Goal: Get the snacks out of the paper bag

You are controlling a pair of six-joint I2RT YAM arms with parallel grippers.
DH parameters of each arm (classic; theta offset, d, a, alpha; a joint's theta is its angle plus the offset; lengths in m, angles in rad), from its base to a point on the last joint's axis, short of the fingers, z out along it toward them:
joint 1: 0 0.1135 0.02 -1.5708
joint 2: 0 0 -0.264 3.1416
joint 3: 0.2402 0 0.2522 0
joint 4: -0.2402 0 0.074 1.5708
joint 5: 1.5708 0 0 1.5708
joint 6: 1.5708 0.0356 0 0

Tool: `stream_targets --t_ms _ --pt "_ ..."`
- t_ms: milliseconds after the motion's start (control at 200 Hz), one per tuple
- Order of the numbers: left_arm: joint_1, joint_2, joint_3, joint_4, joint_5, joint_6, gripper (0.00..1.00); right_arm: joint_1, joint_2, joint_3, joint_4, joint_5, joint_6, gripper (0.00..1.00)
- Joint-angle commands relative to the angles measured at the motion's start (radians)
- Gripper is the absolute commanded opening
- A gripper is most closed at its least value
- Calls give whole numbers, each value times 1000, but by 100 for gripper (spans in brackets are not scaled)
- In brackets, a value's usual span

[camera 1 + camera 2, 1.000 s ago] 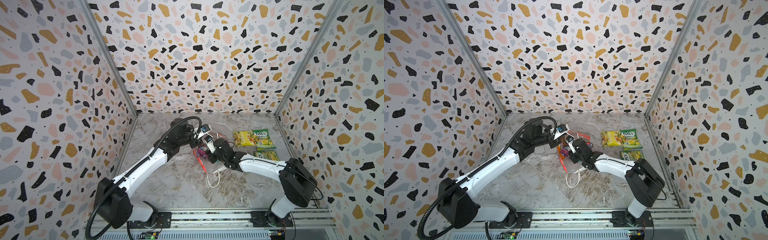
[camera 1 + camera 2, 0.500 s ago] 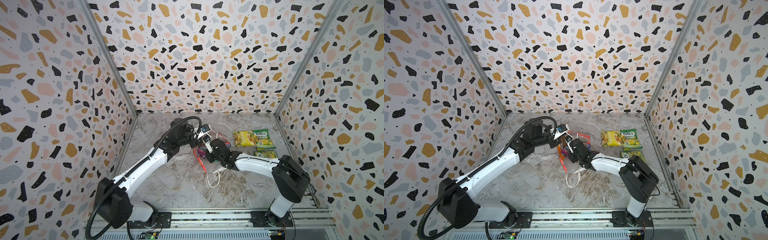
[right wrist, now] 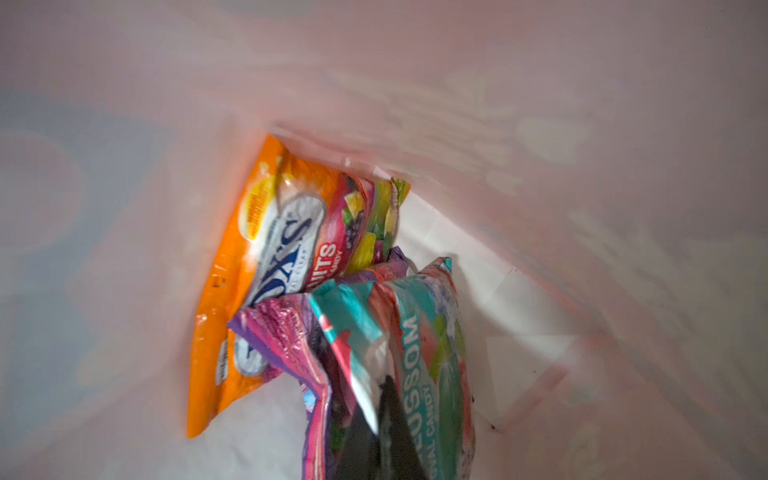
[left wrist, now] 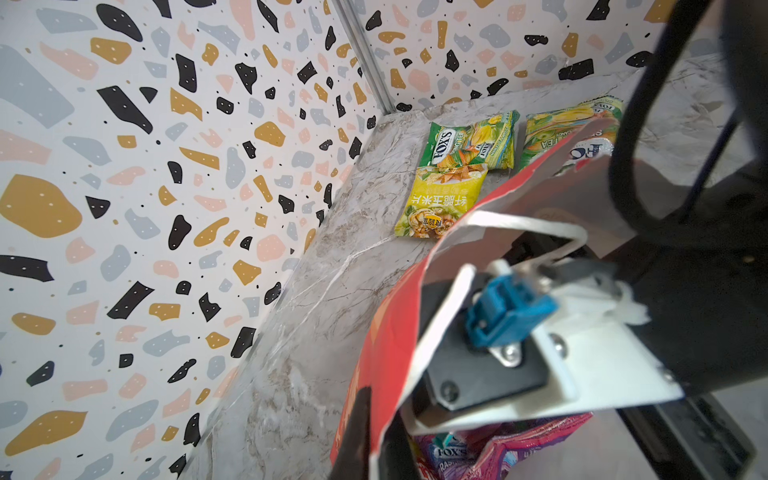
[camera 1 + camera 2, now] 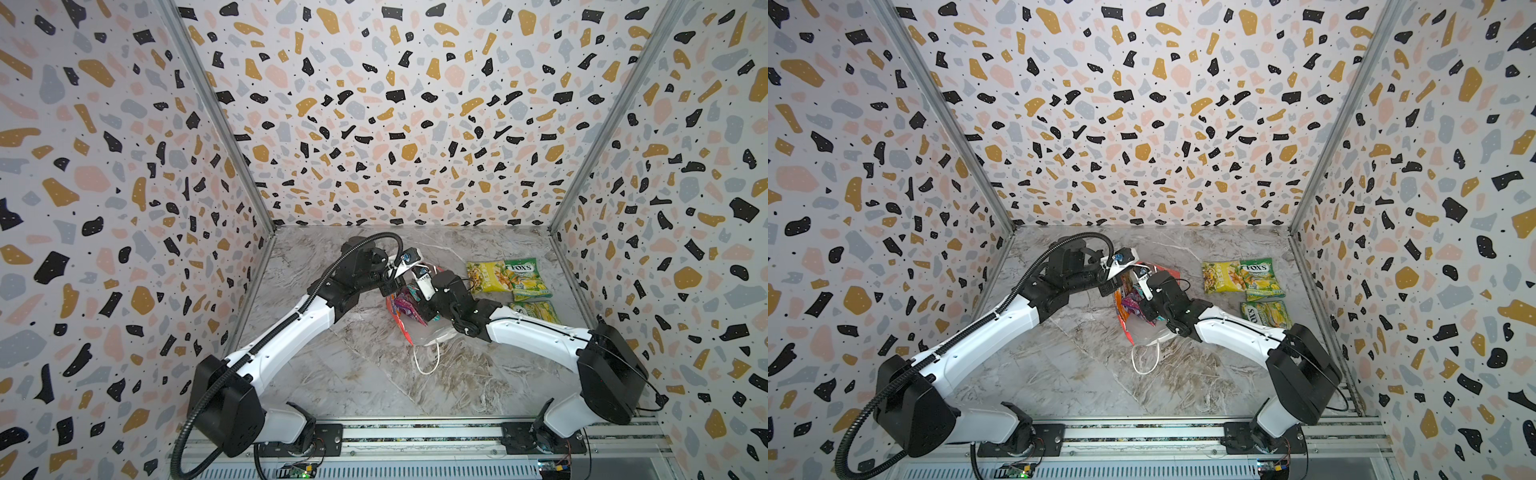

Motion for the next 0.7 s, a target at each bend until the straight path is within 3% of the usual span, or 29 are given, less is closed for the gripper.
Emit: stream_targets --t_ms 0,696 --pt "0 -21 6 72 -13 -23 0 0 -94 2 1 -72 -20 0" --pt "0 -31 1 128 -95 -88 0 41 -356 -8 -104 -259 -67 0"
